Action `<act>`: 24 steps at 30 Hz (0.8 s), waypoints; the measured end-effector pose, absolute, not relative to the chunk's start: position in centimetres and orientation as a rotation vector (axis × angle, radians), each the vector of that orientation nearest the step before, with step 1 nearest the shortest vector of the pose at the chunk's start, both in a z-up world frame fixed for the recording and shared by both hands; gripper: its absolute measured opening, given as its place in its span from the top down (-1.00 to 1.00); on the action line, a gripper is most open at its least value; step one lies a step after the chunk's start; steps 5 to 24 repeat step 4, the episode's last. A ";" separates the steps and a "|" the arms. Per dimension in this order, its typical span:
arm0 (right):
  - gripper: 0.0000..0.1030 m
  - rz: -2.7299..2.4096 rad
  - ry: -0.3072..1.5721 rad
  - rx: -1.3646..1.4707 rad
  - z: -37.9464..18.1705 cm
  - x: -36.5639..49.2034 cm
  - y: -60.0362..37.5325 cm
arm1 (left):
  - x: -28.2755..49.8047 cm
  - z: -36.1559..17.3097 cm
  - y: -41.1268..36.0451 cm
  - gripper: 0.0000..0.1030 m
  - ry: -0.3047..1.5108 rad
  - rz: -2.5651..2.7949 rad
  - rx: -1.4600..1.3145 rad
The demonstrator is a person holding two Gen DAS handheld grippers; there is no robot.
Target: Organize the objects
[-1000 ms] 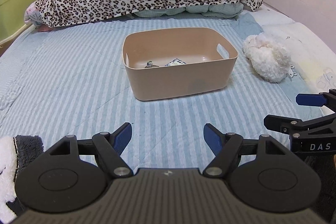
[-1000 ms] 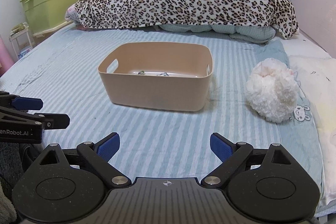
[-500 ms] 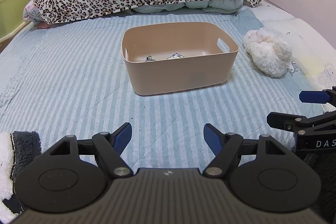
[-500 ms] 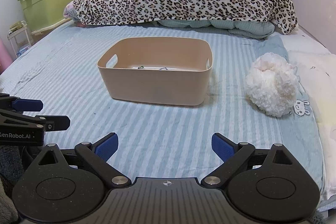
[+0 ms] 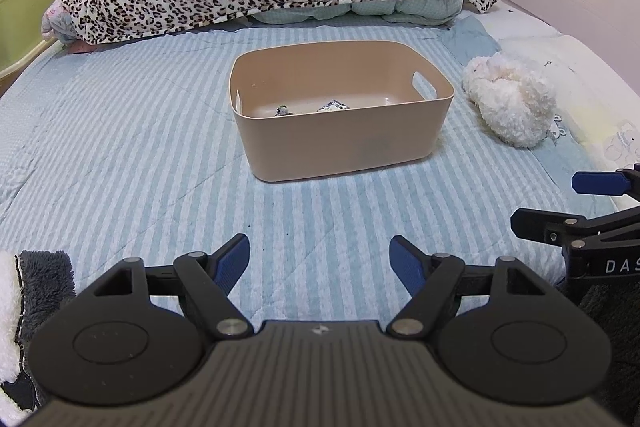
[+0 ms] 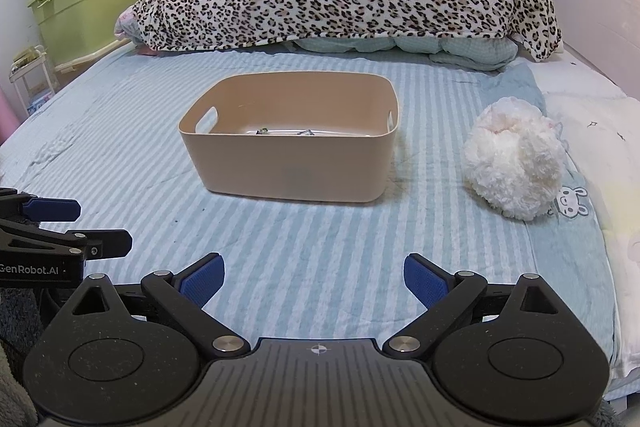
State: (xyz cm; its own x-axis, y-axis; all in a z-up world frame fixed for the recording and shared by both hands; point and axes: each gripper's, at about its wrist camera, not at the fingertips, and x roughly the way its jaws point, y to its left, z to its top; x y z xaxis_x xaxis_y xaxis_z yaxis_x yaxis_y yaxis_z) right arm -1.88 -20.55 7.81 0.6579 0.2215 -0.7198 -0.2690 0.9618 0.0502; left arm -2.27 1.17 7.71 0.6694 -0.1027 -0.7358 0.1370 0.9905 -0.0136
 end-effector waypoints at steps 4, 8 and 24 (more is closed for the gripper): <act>-0.91 0.276 0.811 -0.060 7.7 -1.7 -20.6 | -2.1 7.6 1.2 -0.70 0.821 -0.136 0.050; -0.91 0.276 0.811 -0.060 7.7 -1.7 -20.6 | -2.1 7.6 1.2 -0.70 0.821 -0.136 0.050; -0.91 0.276 0.811 -0.060 7.7 -1.7 -20.6 | -2.1 7.6 1.2 -0.70 0.821 -0.136 0.050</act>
